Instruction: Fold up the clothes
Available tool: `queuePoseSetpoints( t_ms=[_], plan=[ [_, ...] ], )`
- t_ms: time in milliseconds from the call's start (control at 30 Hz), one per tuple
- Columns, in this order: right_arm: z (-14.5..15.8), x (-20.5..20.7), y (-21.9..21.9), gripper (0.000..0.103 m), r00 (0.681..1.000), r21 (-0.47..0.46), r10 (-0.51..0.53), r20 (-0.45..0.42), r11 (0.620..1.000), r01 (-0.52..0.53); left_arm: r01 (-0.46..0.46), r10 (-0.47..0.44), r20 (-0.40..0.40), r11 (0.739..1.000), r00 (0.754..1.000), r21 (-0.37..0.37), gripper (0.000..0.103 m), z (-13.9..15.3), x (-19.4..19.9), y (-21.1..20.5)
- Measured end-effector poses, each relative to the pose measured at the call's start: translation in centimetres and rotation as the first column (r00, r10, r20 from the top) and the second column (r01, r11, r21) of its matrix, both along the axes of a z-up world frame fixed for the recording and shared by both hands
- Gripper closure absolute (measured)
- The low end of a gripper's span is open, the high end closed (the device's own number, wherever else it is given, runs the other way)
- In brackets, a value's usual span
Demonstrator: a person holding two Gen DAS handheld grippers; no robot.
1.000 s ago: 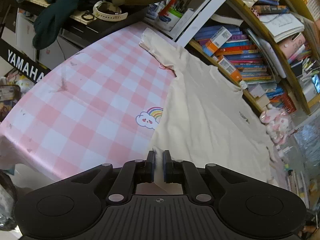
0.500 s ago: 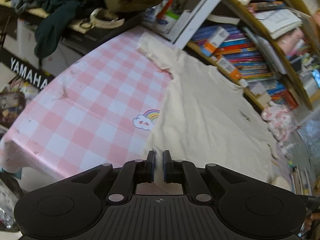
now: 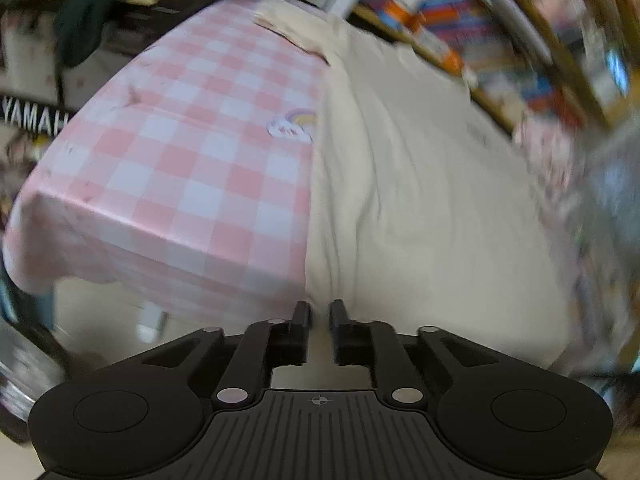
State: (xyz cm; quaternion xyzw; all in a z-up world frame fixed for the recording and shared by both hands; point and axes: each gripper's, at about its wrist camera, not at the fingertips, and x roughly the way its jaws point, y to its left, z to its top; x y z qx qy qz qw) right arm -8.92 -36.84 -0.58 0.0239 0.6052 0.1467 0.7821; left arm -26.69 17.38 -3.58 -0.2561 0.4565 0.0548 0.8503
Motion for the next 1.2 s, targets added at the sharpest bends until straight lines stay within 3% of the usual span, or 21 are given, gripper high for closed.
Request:
queuePoseSetpoints(
  t_ms=[33,133,267,467,733,933,1000,1100,1133,1167,1200],
  plan=[
    [0.5,-0.1,0.0,0.093,1.000,-0.016,0.005,0.026,1.000,-0.005,0.009,-0.009,-0.005,0.999,1.000,0.033,0.078,0.3,-0.1,0.0],
    [2.5,-0.2,0.0,0.069,0.994,-0.022,0.007,0.112,1.000,-0.004,-0.007,0.004,0.032,0.994,0.999,0.106,0.076,2.0,-0.7,0.9],
    [5.1,1.3,0.7,0.067,0.972,0.034,-0.005,0.236,0.999,-0.003,-0.057,0.037,0.134,0.986,0.990,0.154,0.076,4.1,1.1,2.7],
    [5.0,6.5,6.1,0.060,0.928,0.000,0.016,0.372,1.000,-0.017,0.035,-0.069,0.162,0.979,0.984,0.203,0.076,3.6,9.7,1.5],
    [2.2,18.2,10.2,0.055,0.917,0.023,-0.043,0.396,0.999,0.036,0.122,-0.161,0.130,0.956,0.978,0.265,0.075,3.6,22.4,-1.1],
    [-0.6,24.6,11.3,0.055,0.938,0.072,-0.112,0.329,0.993,0.094,0.178,-0.216,0.083,0.928,0.973,0.329,0.075,3.5,31.1,-2.0],
    [-1.3,25.4,11.7,0.056,0.942,0.082,-0.119,0.314,0.992,0.098,0.183,-0.223,0.081,0.922,0.972,0.340,0.075,3.3,33.6,-2.3],
    [-2.0,26.1,12.2,0.070,0.944,0.087,-0.112,0.310,0.992,0.089,0.180,-0.222,0.086,0.920,0.971,0.347,0.075,3.0,37.0,-2.6],
    [-2.1,26.2,12.3,0.080,0.943,0.080,-0.095,0.320,0.994,0.073,0.180,-0.222,0.082,0.919,0.972,0.351,0.075,2.8,38.1,-2.6],
    [-2.2,26.4,12.3,0.100,0.941,0.071,-0.081,0.329,0.996,0.061,0.182,-0.223,0.077,0.916,0.972,0.356,0.075,2.6,39.1,-2.6],
    [-2.2,26.6,12.1,0.101,0.940,0.055,-0.070,0.333,0.997,0.055,0.184,-0.224,0.071,0.913,0.972,0.365,0.075,2.4,40.1,-2.5]
  ],
)
